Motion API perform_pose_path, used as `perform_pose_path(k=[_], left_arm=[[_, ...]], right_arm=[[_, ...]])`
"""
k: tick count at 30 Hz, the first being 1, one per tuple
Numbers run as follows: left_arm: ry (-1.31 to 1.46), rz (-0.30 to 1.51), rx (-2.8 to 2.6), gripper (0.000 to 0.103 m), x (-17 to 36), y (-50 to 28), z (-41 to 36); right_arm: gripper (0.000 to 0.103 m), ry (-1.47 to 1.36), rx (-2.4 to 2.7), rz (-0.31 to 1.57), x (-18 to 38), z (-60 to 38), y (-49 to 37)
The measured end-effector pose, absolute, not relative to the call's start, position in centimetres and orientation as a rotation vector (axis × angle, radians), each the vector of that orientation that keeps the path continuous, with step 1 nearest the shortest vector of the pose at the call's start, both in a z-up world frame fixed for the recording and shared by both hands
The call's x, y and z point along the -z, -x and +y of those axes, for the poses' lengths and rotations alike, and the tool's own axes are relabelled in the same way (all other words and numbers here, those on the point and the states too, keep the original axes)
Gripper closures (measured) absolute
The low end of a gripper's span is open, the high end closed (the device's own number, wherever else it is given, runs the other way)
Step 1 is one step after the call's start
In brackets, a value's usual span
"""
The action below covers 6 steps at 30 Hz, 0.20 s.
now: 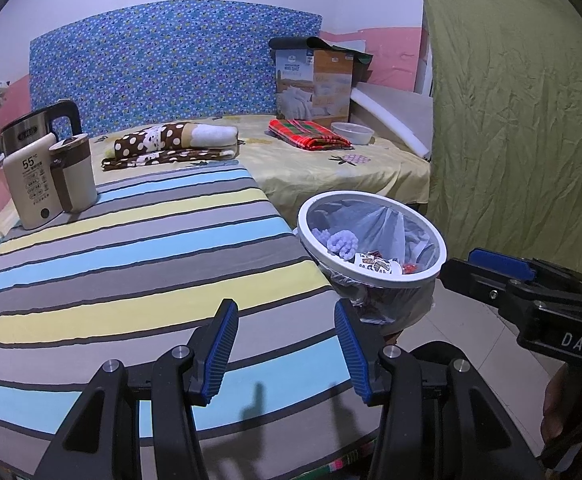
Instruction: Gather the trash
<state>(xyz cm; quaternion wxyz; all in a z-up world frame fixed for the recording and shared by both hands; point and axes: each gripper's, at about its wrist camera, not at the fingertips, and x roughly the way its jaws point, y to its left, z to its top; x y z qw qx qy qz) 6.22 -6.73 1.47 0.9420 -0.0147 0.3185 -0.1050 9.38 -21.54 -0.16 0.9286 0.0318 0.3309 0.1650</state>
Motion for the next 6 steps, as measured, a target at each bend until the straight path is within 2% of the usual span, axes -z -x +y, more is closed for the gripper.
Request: perform_pose_path(k=[6], left_arm=[[0.032, 0.649, 0.21, 0.053, -1.32, -6.2, -6.67]], right_arm=[[0.043, -0.067, -0.335, 0.678, 0.25, -21.65, -9.4]])
